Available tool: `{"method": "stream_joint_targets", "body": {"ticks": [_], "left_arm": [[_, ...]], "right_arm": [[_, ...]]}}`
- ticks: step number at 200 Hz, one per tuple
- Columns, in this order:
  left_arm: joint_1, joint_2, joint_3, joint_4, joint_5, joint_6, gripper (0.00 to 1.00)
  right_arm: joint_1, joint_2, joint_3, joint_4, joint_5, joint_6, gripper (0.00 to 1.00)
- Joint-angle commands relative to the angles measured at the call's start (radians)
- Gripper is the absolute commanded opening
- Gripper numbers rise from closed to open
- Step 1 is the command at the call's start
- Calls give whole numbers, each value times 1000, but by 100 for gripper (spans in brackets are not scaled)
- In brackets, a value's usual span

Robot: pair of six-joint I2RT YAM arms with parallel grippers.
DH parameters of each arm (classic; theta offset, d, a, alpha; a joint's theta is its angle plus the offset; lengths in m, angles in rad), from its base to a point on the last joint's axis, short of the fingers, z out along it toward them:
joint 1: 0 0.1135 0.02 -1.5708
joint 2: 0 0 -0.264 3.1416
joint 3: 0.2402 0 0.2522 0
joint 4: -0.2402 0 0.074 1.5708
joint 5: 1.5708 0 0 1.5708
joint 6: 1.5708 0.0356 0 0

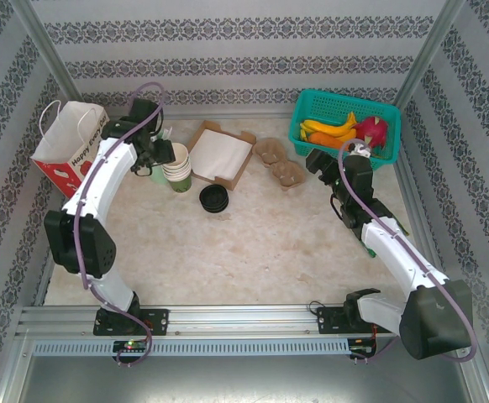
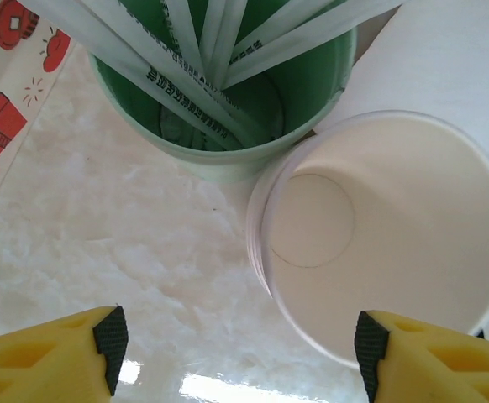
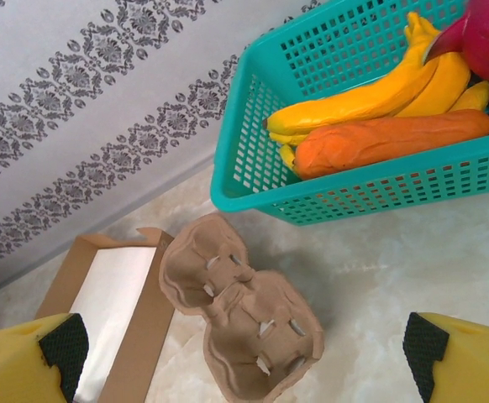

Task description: Pack the takeout coffee

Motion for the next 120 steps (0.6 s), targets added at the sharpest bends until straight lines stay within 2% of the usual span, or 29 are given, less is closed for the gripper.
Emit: {"method": "stream_joint_targets", "body": {"ticks": [1,37,120], "left_arm": [[-4,42,52,-57,-5,19,70],[-5,87,81,-48,1,25,59],[-5,157,161,-75,-6,62,32]], "right_arm": [[11,-3,3,12,-14,-26,98],[11,-3,-5,31,-50,-79,98],[9,-8,-6,29,-23,-84,98]]}}
